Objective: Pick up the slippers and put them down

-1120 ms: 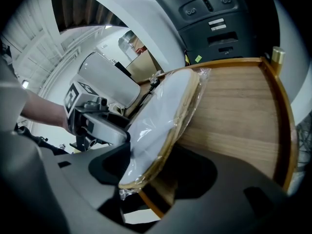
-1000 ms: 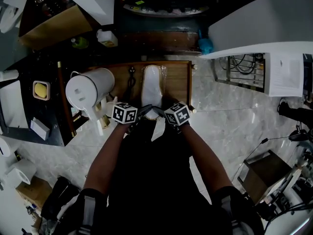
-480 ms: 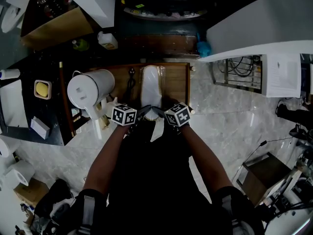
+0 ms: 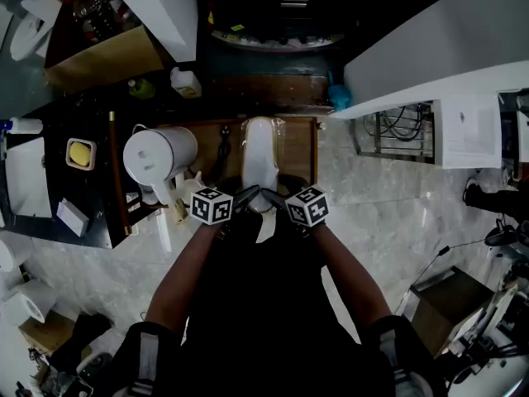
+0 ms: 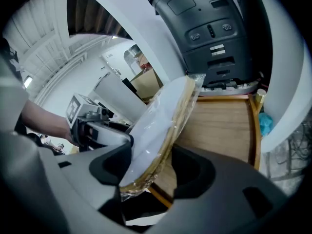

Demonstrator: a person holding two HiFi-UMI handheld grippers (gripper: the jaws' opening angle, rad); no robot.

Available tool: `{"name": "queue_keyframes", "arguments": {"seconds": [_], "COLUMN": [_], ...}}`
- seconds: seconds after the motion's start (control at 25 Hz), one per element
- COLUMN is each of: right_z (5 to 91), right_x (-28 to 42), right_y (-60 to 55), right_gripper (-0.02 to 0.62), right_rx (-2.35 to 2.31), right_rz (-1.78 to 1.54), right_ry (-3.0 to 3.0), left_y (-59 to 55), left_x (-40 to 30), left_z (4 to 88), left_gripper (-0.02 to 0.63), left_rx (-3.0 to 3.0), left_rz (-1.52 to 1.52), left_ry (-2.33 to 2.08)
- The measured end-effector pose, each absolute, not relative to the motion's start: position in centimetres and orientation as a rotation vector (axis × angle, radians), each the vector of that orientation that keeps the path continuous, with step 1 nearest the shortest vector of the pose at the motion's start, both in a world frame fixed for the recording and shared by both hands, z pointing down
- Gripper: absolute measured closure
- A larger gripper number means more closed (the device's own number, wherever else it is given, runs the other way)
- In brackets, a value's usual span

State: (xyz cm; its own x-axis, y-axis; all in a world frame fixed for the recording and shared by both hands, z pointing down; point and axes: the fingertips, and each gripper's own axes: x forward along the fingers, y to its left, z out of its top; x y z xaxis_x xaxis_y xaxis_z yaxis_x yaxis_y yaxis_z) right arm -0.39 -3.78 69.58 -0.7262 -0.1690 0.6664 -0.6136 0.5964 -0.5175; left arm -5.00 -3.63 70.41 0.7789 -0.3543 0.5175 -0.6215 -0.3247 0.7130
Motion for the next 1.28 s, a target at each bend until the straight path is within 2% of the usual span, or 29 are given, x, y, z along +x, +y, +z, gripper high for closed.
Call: {"name": "queue_keyframes", "arguments": {"seconds": [1.28], "right_z": [54.1], "right_x": [-1.5], "right_y": [-2.6], "right_gripper": [0.333], "right_rx": [0.719], "right_rz": [0.912], "right_ry": [-2.546], "left_y": [-2.8], "left_x": [-6.4], "left_z": [54.7], "left_gripper": [0.359], "left_rx": [2.161], "left_rz": [0.146], "left_ry": [-0.834]}}
